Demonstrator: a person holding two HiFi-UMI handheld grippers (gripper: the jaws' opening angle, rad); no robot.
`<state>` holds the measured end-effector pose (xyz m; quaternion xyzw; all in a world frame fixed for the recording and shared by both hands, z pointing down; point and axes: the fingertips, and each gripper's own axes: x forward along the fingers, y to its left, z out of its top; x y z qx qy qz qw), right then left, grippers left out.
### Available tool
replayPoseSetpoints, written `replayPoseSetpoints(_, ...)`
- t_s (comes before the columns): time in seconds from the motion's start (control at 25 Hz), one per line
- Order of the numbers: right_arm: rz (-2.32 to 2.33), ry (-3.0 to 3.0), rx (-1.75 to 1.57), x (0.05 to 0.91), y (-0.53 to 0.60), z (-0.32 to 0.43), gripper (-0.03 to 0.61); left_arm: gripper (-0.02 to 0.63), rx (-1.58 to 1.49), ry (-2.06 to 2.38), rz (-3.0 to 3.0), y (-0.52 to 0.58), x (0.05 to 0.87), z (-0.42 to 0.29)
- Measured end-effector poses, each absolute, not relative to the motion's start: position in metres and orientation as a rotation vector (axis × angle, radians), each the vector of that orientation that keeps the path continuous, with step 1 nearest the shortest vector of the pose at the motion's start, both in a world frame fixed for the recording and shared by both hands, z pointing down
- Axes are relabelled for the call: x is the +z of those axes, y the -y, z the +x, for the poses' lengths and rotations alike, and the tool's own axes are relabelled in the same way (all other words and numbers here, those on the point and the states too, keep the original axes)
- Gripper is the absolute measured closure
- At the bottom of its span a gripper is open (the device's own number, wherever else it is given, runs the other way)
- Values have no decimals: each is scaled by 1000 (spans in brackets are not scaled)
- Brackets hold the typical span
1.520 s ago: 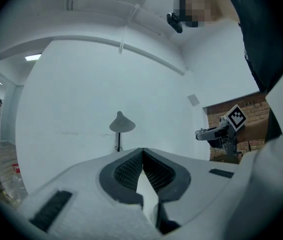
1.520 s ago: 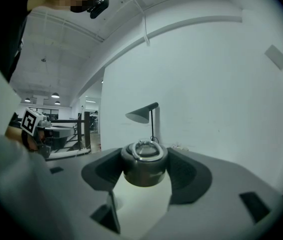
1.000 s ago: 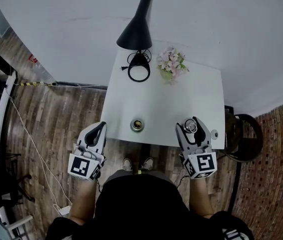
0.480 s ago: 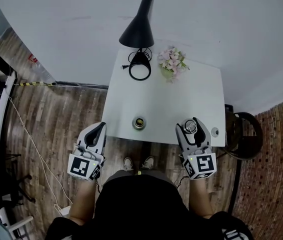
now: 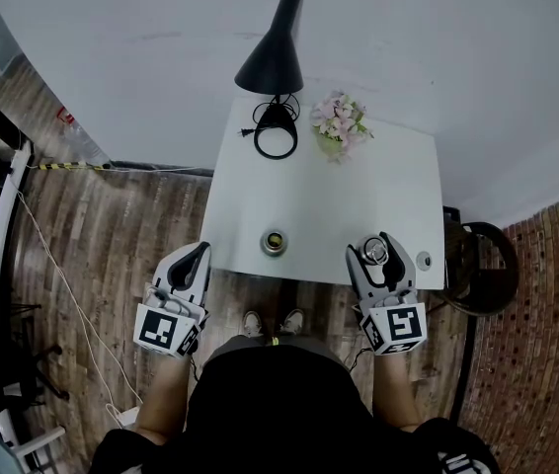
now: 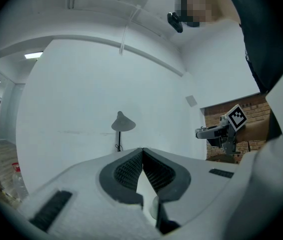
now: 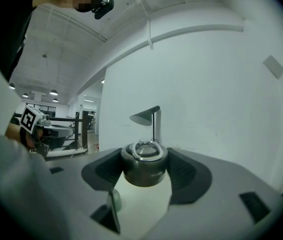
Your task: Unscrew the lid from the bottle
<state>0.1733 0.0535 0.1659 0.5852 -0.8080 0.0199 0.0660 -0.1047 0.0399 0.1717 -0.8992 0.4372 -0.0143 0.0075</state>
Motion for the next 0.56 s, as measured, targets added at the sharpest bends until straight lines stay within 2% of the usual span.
replayPoseSetpoints(0.56,1733,2468,24,158,-43,173,311,592,-29,-1385,-2781,-35,164,-103)
